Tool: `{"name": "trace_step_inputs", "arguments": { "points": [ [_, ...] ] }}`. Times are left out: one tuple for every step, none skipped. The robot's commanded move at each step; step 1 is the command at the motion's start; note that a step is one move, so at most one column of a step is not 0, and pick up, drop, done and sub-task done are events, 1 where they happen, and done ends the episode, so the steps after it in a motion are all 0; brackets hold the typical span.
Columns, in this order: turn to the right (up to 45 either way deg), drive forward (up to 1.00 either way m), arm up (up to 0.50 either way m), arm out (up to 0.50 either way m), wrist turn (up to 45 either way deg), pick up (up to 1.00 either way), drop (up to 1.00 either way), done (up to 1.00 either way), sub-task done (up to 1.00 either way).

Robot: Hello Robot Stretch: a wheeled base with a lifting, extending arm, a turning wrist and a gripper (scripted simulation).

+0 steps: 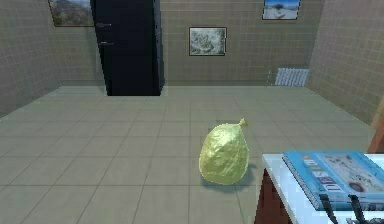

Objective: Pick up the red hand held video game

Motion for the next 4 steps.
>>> {"name": "trace_step_inputs", "arguments": {
  "points": [
    [0.0, 0.00, 0.50, 0.00, 0.0, 0.00, 0.00, 0.00, 0.00],
    [0.0, 0.00, 0.38, 0.00, 0.0, 0.00, 0.00, 0.00, 0.00],
    [0.0, 0.00, 0.00, 0.12, 0.0, 0.00, 0.00, 0.00, 0.00],
    [0.0, 0.00, 0.00, 0.00, 45.0, 0.00, 0.00, 0.00, 0.00]
  ]
}}
